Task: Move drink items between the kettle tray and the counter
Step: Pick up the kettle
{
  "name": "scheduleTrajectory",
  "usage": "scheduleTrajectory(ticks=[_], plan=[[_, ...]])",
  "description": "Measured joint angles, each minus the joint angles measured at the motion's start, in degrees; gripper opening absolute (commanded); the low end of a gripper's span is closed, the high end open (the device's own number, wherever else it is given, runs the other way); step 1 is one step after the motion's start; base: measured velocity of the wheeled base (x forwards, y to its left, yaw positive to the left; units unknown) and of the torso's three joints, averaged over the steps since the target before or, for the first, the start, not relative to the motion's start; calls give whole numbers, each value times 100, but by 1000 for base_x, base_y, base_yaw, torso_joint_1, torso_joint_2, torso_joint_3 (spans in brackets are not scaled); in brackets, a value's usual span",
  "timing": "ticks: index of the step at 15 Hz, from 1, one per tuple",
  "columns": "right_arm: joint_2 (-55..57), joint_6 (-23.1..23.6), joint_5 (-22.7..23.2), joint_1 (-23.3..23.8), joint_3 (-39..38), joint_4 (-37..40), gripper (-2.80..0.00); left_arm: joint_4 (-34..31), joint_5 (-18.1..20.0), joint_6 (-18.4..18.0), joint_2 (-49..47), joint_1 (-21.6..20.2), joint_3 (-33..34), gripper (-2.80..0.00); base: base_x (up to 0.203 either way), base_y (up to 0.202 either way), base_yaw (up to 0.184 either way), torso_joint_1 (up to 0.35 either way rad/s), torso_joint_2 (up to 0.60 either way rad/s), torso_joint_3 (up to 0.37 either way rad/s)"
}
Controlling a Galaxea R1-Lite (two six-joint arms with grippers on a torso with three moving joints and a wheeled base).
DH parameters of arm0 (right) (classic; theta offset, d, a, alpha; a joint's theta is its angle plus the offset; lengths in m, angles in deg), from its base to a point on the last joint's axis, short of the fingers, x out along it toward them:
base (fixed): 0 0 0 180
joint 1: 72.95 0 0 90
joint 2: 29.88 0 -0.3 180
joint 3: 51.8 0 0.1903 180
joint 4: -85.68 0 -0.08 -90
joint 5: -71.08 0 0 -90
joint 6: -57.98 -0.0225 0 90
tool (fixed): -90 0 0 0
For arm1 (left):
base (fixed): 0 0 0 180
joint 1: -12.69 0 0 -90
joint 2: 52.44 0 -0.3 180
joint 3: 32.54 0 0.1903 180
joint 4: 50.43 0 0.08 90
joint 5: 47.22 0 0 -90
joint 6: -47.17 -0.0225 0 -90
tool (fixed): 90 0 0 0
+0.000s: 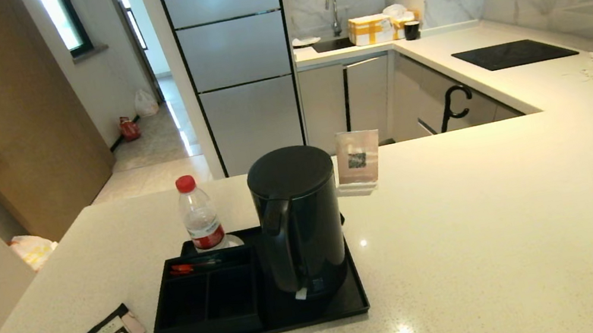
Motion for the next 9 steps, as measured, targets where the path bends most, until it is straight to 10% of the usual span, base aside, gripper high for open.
scheduleTrajectory(ticks=[9], plan=[[0, 1, 1, 0, 7, 0, -280, 65, -122, 548, 0, 5, 11, -280, 0, 0, 0, 0, 0, 0]])
